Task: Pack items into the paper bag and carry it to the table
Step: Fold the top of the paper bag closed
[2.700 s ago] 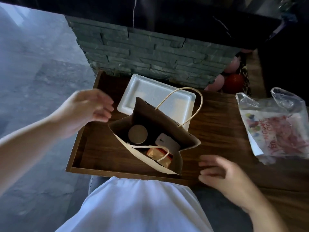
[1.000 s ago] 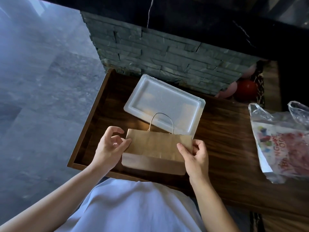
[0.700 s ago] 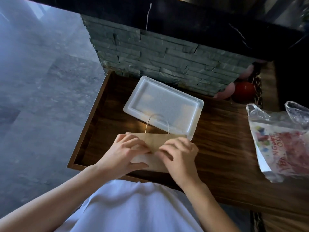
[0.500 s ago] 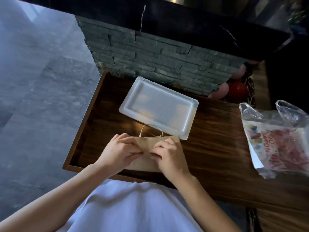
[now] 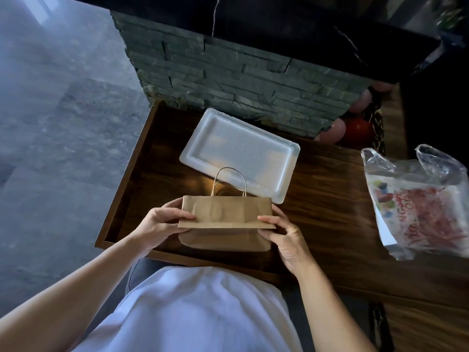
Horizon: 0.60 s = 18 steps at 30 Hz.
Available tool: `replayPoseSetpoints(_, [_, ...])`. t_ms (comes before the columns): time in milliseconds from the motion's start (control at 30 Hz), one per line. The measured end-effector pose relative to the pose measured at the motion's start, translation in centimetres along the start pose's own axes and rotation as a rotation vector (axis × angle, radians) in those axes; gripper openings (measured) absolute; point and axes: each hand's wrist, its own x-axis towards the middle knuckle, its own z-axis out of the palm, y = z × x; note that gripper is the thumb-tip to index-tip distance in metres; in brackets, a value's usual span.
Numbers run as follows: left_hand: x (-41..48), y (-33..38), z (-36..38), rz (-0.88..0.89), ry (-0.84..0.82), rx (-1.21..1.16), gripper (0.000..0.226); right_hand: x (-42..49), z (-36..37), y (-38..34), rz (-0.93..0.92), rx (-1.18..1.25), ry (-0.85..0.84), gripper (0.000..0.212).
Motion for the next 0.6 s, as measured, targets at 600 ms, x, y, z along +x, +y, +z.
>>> replayPoseSetpoints(600, [0.5,-1.1,2.7,0.090,0.051,-0.088,0.050,0.6,2.7,0.6,-0.016,-0.048,0.054,0.033])
